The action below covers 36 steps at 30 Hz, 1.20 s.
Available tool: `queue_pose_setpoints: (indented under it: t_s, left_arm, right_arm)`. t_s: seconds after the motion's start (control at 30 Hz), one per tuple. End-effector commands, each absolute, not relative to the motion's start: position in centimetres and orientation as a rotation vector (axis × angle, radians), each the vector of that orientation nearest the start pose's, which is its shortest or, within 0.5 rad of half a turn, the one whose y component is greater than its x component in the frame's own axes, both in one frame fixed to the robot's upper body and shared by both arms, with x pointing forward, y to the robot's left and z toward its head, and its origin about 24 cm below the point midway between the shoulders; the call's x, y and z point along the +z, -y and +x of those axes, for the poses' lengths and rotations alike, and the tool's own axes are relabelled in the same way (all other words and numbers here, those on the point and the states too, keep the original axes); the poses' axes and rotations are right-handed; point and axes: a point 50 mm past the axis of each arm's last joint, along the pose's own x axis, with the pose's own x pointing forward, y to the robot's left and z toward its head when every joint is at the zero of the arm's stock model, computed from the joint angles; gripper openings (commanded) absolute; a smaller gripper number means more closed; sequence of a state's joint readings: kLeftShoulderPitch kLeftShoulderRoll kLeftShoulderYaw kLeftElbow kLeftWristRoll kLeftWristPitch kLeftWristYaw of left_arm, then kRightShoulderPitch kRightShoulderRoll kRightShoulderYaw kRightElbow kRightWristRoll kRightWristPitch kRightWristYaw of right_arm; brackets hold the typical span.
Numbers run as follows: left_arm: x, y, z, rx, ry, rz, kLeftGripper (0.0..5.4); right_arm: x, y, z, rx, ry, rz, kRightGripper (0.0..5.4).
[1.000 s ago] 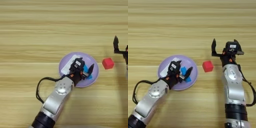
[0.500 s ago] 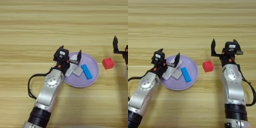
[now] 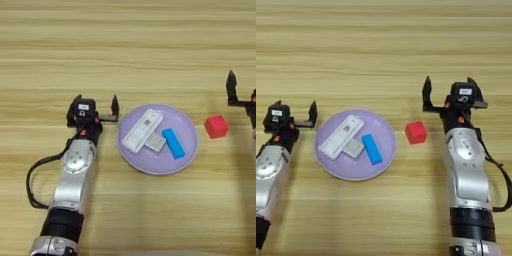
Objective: Move the objects on the table
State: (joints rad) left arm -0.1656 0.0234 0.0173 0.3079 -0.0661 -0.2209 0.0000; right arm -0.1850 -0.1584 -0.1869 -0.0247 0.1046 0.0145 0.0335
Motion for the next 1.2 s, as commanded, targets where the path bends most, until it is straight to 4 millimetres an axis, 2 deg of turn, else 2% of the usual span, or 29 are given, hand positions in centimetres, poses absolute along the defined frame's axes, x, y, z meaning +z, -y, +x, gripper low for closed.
queue_pose_setpoints:
  t_s: [0.03, 0.27, 0.5, 0.83, 1.2]
  left_arm:
    - [3.4, -16.3, 28.6, 0.030, 0.104, -0.019, 5.38]
    - [3.1, -18.2, 28.6, 0.081, 0.122, -0.021, 5.38]
    - [3.1, -17.9, 28.2, 0.054, 0.155, -0.026, 5.38]
    - [2.8, -17.7, 27.8, 0.068, 0.152, -0.038, 5.38]
    - [2.9, -17.3, 27.6, 0.077, 0.151, -0.042, 5.38]
  right_arm:
    - [10.3, 21.2, 28.2, -0.098, 0.196, -0.051, 5.40]
    - [10.3, 21.2, 28.2, -0.093, 0.193, -0.055, 5.40]
    - [10.5, 21.4, 27.7, -0.070, 0.182, -0.084, 5.40]
    - [10.6, 20.7, 25.3, 0.053, 0.092, -0.159, 5.40]
    - [11.5, 18.7, 23.1, 0.230, -0.012, -0.221, 5.40]
